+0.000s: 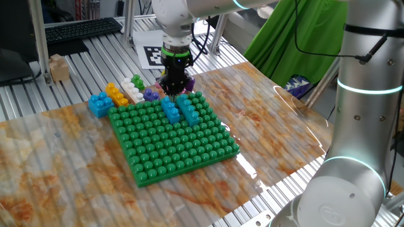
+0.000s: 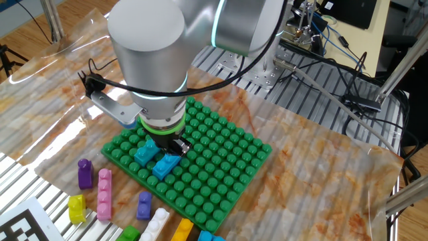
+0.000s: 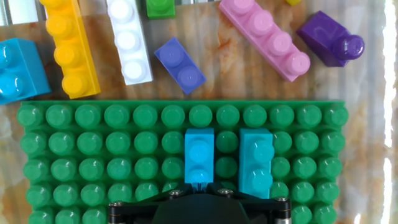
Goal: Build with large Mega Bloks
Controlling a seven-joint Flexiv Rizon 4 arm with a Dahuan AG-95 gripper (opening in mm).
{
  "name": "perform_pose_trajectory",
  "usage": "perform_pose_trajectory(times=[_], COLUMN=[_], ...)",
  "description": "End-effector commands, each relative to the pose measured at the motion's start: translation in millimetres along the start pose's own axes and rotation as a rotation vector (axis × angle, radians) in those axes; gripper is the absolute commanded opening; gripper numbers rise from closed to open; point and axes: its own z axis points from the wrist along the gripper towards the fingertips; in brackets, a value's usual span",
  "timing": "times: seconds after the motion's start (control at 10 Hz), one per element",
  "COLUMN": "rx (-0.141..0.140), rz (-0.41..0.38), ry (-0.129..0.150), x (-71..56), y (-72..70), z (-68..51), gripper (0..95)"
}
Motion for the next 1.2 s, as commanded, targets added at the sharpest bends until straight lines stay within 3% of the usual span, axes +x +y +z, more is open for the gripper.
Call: perform_pose_trajectory(times=[0.1, 0.4, 0.8, 1.0, 1.2], rx=[-0.019, -0.014, -0.02, -0.017, -0.013], rz=[-0.002, -0.002, 0.011, 0.014, 0.017], ry=[0.006, -0.003, 0.013, 0.035, 0.037], x=[-4.6, -10.1, -14.2, -13.1, -10.6], y=[3.0, 6.8, 3.5, 2.3, 2.5], z=[3.9, 30.6, 19.0, 8.4, 2.3], gripper=[0.0, 0.0, 0.0, 0.0, 0.0])
